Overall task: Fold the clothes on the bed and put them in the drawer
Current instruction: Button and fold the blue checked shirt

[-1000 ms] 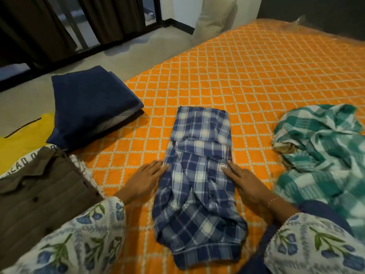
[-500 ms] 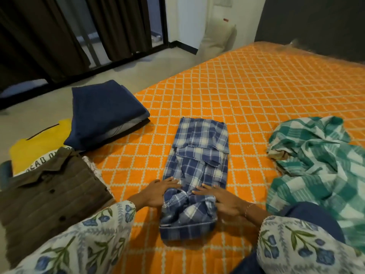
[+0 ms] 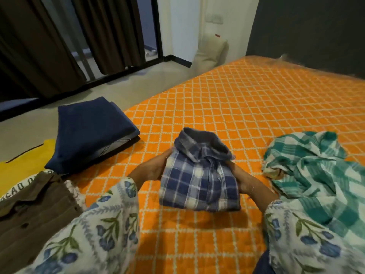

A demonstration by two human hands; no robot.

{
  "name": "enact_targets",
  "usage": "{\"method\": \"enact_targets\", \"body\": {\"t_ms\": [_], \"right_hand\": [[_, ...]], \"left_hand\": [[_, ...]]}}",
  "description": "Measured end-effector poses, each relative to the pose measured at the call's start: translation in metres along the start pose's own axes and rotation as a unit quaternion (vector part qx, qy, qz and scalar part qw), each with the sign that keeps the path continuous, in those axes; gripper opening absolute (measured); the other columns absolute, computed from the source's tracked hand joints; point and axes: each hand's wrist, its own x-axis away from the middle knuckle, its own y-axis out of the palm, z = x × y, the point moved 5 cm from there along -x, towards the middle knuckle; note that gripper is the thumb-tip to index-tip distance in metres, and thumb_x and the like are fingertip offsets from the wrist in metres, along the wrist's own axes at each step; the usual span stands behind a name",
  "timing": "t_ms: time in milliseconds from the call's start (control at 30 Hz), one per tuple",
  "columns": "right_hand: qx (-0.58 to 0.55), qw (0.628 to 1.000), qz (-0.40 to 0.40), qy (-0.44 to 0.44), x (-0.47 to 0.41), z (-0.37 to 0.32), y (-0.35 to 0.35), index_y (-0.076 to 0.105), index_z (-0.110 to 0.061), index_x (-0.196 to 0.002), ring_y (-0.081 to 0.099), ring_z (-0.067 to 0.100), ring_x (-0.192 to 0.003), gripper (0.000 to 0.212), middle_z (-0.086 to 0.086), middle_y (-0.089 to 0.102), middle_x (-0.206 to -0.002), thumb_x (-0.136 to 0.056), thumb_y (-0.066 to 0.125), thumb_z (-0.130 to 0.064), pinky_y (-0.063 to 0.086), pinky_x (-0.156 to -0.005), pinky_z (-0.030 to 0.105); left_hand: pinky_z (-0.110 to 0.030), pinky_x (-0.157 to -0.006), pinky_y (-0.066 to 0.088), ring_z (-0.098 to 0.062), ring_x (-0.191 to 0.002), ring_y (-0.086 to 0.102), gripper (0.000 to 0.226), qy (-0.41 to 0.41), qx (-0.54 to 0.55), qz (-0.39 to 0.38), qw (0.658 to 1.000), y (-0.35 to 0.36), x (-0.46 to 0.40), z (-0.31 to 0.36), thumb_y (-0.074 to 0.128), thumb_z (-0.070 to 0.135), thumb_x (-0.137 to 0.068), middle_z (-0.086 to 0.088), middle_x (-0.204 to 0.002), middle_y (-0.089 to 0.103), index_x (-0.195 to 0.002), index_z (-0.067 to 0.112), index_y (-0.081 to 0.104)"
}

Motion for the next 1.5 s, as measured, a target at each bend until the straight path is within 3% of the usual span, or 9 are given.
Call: {"method": "enact_targets", "body": {"t_ms": [167, 300, 400, 533, 667, 800, 1000, 1267, 1500], "right_hand": [[-0.044, 0.988, 0.147, -0.021, -0.012, 0.009, -0.028, 0.056, -0.016, -0.127, 0.061, 0.036, -0.106, 0.050, 0.014, 0.063, -0.120, -0.091, 0.052, -0.050, 0.050, -0.090, 0.052], [0.025, 0.985, 0.169, -0.020, -0.001, 0.026, -0.036, 0.063, -0.009, -0.105, 0.065, 0.030, -0.089, 0.020, 0.009, 0.068, -0.099, -0.094, 0.058, -0.026, 0.053, -0.074, 0.043], [0.071, 0.977, 0.172, -0.104, -0.009, 0.018, -0.030, 0.055, -0.007, -0.129, 0.062, 0.032, -0.105, 0.034, 0.014, 0.062, -0.123, -0.096, 0.054, -0.010, 0.052, -0.087, 0.047], [0.105, 0.960, 0.160, -0.205, -0.009, 0.016, -0.006, 0.045, -0.018, -0.141, 0.049, 0.029, -0.126, 0.044, 0.005, 0.047, -0.142, -0.097, 0.052, -0.016, 0.043, -0.103, 0.049], [0.103, 0.955, 0.240, -0.143, -0.011, 0.056, -0.019, 0.043, -0.009, -0.139, 0.056, 0.032, -0.115, 0.045, 0.009, 0.053, -0.134, -0.096, 0.055, -0.012, 0.045, -0.100, 0.049], [0.183, 0.907, 0.347, -0.152, 0.000, 0.056, -0.022, 0.045, -0.010, -0.135, 0.060, 0.042, -0.092, 0.039, 0.015, 0.064, -0.101, -0.098, 0.054, -0.019, 0.049, -0.070, 0.047], [0.272, 0.856, 0.401, -0.178, 0.007, 0.060, -0.027, 0.057, -0.008, -0.115, 0.041, 0.018, -0.046, 0.019, 0.004, 0.054, -0.061, -0.097, 0.051, -0.011, 0.029, -0.045, 0.027], [0.109, 0.941, 0.308, -0.084, -0.020, 0.015, -0.051, 0.057, -0.009, -0.072, 0.041, 0.020, -0.054, 0.035, 0.008, 0.050, -0.064, -0.095, 0.055, -0.035, 0.035, -0.055, 0.031], [-0.076, 0.947, 0.291, -0.111, -0.052, -0.009, -0.052, 0.050, -0.014, -0.076, 0.053, 0.024, -0.067, 0.025, 0.015, 0.060, -0.086, -0.092, 0.053, 0.004, 0.049, -0.058, 0.031]], "left_hand": [[-0.047, -0.085, 0.051, -0.024, -0.106, 0.060, 0.051, 0.001, 0.083, 0.094, 0.992, 0.012, -0.011, -0.019, 0.049, 0.051, -0.092, -0.003, -0.114, 0.064, -0.127, 0.013, 0.056], [-0.044, -0.081, 0.054, -0.031, -0.093, 0.064, 0.041, 0.006, 0.048, 0.175, 0.983, 0.004, -0.013, -0.046, 0.067, 0.034, -0.086, -0.014, -0.113, 0.066, -0.112, 0.003, 0.063], [-0.042, -0.078, 0.053, -0.030, -0.086, 0.063, 0.014, 0.100, 0.022, 0.245, 0.964, -0.001, -0.012, -0.046, 0.051, 0.010, -0.097, -0.018, -0.108, 0.065, -0.105, 0.004, 0.062], [-0.047, -0.088, 0.051, -0.028, -0.103, 0.062, 0.025, 0.245, -0.037, 0.341, 0.907, 0.008, 0.007, -0.068, 0.043, 0.010, -0.100, -0.010, -0.113, 0.065, -0.118, 0.008, 0.060], [-0.029, -0.089, 0.043, -0.024, -0.115, 0.055, 0.036, 0.232, -0.074, 0.399, 0.884, 0.020, 0.019, -0.103, 0.046, 0.008, -0.098, 0.001, -0.121, 0.055, -0.134, 0.006, 0.047], [-0.045, -0.104, 0.033, -0.031, -0.136, 0.033, 0.064, 0.110, -0.263, 0.482, 0.828, 0.026, 0.015, -0.072, 0.045, 0.032, -0.098, -0.012, -0.151, 0.032, -0.151, 0.011, 0.015], [-0.052, -0.105, 0.035, -0.027, -0.128, 0.050, 0.075, 0.237, -0.635, 0.263, 0.687, 0.114, -0.013, -0.062, 0.009, 0.064, -0.094, -0.011, -0.138, 0.052, -0.129, 0.021, 0.060], [-0.056, -0.110, 0.008, -0.029, -0.142, 0.020, 0.069, 0.301, -0.747, 0.127, 0.579, 0.127, -0.027, -0.086, 0.016, 0.066, -0.092, -0.014, -0.154, 0.026, -0.145, 0.026, 0.035], [-0.053, -0.109, 0.011, -0.026, -0.139, 0.031, 0.078, 0.306, -0.779, 0.078, 0.542, 0.125, -0.041, -0.099, 0.006, 0.070, -0.090, -0.012, -0.150, 0.036, -0.148, 0.023, 0.028]]}}
